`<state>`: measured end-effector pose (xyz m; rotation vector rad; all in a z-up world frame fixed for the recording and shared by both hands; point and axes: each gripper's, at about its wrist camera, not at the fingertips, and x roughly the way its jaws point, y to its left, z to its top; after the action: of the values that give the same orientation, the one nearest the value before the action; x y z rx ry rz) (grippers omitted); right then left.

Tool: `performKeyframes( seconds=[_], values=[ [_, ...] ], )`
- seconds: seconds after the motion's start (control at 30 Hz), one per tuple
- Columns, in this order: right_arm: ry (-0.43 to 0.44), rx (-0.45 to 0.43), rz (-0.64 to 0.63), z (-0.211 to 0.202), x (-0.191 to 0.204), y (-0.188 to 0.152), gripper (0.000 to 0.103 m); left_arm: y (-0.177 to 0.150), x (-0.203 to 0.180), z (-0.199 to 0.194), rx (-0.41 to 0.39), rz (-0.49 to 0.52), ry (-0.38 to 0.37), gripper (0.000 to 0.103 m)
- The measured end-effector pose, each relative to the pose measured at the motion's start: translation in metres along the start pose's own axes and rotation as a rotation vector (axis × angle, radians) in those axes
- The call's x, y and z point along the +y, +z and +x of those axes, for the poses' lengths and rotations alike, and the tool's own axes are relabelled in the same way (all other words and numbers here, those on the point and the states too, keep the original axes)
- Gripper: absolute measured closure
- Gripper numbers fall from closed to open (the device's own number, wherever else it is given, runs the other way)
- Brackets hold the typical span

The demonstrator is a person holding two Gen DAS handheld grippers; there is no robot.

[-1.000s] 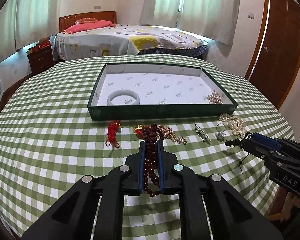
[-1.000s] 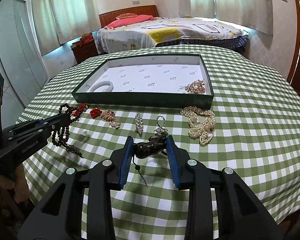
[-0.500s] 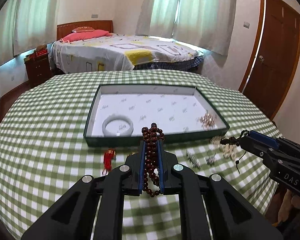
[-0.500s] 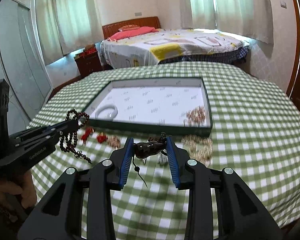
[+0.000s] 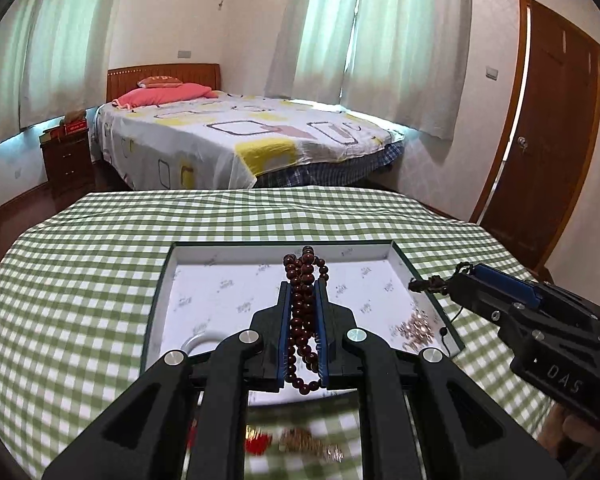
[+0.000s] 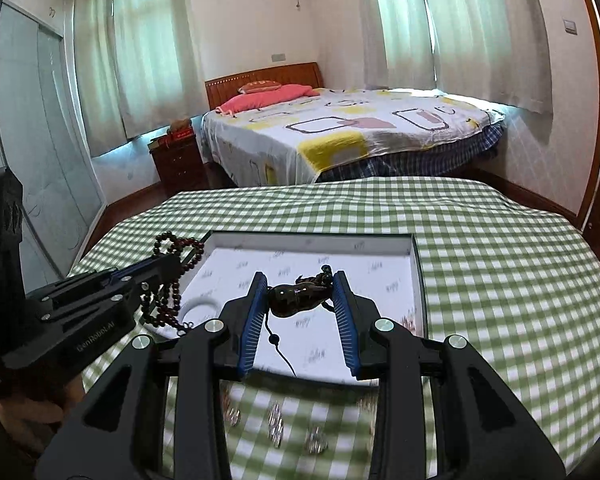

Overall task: Organize jewelry
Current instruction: 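Carry the bead string with the left tool while the right tool carries the pendant into the tray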

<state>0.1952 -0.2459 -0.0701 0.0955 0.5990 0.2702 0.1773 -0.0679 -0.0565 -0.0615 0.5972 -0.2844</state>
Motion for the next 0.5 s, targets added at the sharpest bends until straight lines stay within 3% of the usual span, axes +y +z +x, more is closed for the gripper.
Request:
performKeyframes(
  seconds=[0.23, 0.5],
  values=[
    [-0.012, 0.143, 0.036, 0.061, -0.017, -0.026, 0.07, -0.026, 0.005, 0.062, 0.15, -0.013, 0.007, 0.091],
    [-0.023, 0.247, 0.063, 0.098, -0.027, -0.045, 0.07, -0.043, 0.011, 0.096, 0.248, -0.013, 0.019, 0.091]
  ],
)
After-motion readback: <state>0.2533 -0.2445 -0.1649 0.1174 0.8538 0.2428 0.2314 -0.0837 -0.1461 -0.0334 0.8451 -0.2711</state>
